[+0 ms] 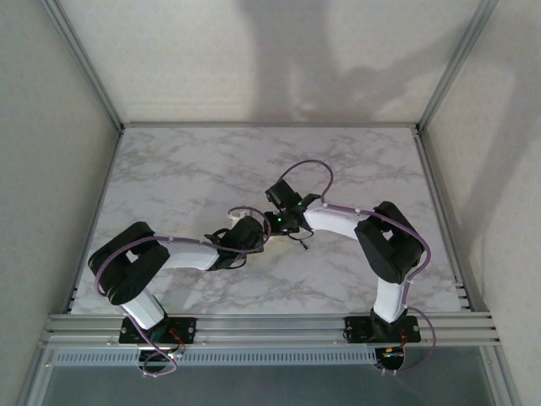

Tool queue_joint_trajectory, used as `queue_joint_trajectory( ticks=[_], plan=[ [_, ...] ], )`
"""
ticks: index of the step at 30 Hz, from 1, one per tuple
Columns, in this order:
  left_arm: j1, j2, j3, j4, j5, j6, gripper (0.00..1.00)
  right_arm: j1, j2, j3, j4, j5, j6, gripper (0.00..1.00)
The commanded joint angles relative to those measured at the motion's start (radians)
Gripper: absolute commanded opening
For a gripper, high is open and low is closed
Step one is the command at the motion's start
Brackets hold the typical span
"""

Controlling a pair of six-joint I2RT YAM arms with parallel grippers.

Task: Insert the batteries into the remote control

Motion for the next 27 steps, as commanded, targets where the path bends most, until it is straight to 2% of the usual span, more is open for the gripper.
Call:
queue_joint_trajectory(
  ticks=[1, 5, 18, 27],
  plan=[
    [-0.021, -0.025, -0.003, -0.023, 0.022, 0.006, 0.24, 0.059, 0.065, 0.018, 0.053, -0.078, 0.017, 0.15],
    [-0.021, -0.045, -0.013, -0.040, 0.004, -0.008, 0.28, 0.052, 0.059, 0.003, 0.036, -0.008, 0.029, 0.15],
    [-0.019, -0.065, -0.014, -0.072, -0.033, -0.024, 0.28, 0.045, 0.049, -0.006, 0.051, -0.010, 0.035, 0.15],
    [0.048, -0.218, -0.043, -0.117, -0.080, -0.035, 0.31, 0.045, 0.026, -0.016, 0.056, -0.007, 0.029, 0.17]
  ],
)
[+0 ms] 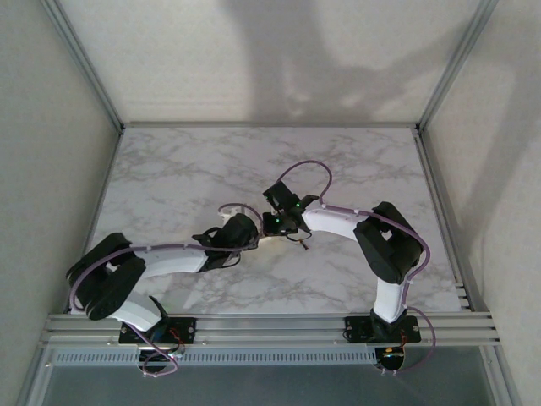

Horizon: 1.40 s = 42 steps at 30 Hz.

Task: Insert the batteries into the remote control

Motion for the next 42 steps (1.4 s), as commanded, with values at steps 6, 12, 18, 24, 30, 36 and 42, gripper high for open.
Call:
queue_joint_trajectory(
  ticks=[6, 12, 18, 24, 30, 36, 42],
  plan=[
    [0.038, -0.061, -0.034, -0.024, -0.020, 0.004, 0.30, 0.031, 0.020, -0.015, 0.050, -0.038, 0.002, 0.18],
    [0.037, 0.000, -0.033, 0.022, 0.047, 0.022, 0.28, 0.030, 0.018, -0.009, 0.048, -0.043, -0.001, 0.19],
    [0.038, 0.054, -0.025, 0.051, 0.074, 0.024, 0.27, 0.031, 0.022, -0.008, 0.049, -0.047, 0.002, 0.19],
    [0.038, 0.088, -0.010, 0.062, 0.075, 0.026, 0.26, 0.031, 0.022, -0.010, 0.049, -0.050, 0.002, 0.19],
    [0.038, 0.119, 0.008, 0.061, 0.074, 0.034, 0.26, 0.031, 0.020, -0.008, 0.052, -0.054, 0.005, 0.19],
    [0.038, 0.133, 0.008, 0.067, 0.073, 0.032, 0.26, 0.031, 0.019, -0.013, 0.056, -0.056, 0.006, 0.19],
    [0.038, 0.154, 0.014, 0.062, 0.054, 0.010, 0.26, 0.032, 0.020, -0.016, 0.063, -0.062, 0.011, 0.21]
  ],
)
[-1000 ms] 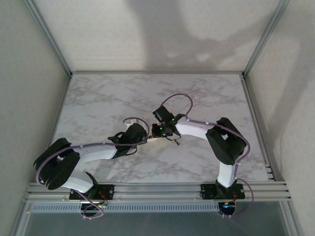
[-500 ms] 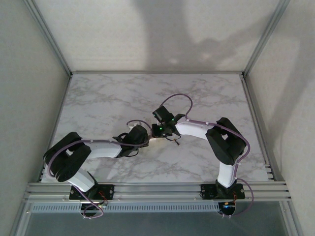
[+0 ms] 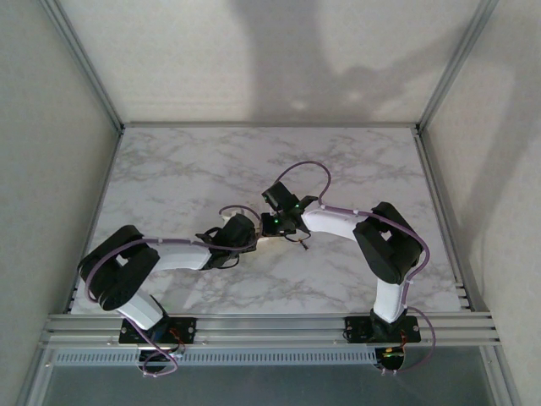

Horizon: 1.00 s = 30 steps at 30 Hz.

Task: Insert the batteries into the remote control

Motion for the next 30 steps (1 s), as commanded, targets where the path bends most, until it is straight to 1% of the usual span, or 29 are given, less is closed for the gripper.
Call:
queue_joint_trajectory(
  ticks=[1, 5, 13, 20, 25, 30],
  plan=[
    [0.006, 0.049, 0.023, 0.020, -0.012, -0.013, 0.26, 0.025, 0.019, -0.013, 0.044, -0.042, 0.008, 0.23],
    [0.006, 0.056, 0.023, 0.017, -0.021, -0.026, 0.26, 0.024, 0.003, -0.017, 0.037, -0.033, 0.005, 0.30],
    [0.006, 0.034, 0.020, 0.007, -0.033, -0.038, 0.26, 0.025, -0.015, -0.006, 0.012, -0.005, -0.013, 0.39],
    [0.011, -0.065, 0.015, -0.035, -0.080, -0.042, 0.27, 0.020, -0.019, 0.004, -0.019, 0.018, -0.021, 0.40],
    [0.021, -0.118, -0.019, -0.022, -0.095, -0.051, 0.28, 0.011, 0.007, 0.009, -0.018, 0.022, 0.041, 0.39],
    [0.023, -0.130, -0.042, -0.006, -0.089, -0.053, 0.28, 0.006, 0.011, 0.000, 0.006, 0.025, 0.109, 0.37]
  ],
)
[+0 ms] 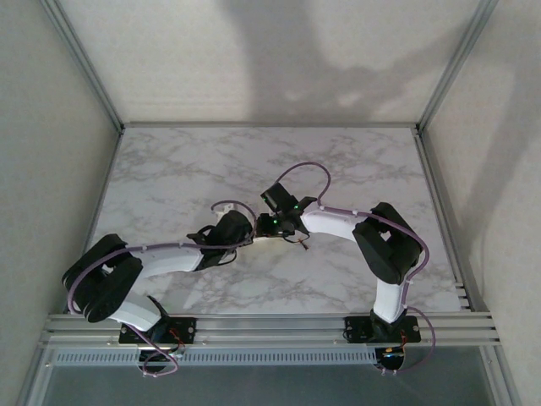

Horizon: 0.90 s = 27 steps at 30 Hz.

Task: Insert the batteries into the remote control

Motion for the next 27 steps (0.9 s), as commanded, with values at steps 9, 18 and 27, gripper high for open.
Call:
queue_joint_trajectory(
  ticks=[9, 18, 27],
  plan=[
    [0.009, -0.033, -0.047, 0.029, -0.029, -0.016, 0.28, -0.027, 0.010, -0.034, 0.031, 0.034, 0.239, 0.33],
    [0.009, -0.080, -0.091, 0.062, -0.071, -0.026, 0.28, -0.040, -0.028, -0.100, 0.093, 0.044, 0.451, 0.31],
    [0.031, -0.146, -0.136, 0.101, -0.079, 0.002, 0.29, -0.030, -0.012, -0.044, 0.045, 0.054, 0.560, 0.29]
  ],
)
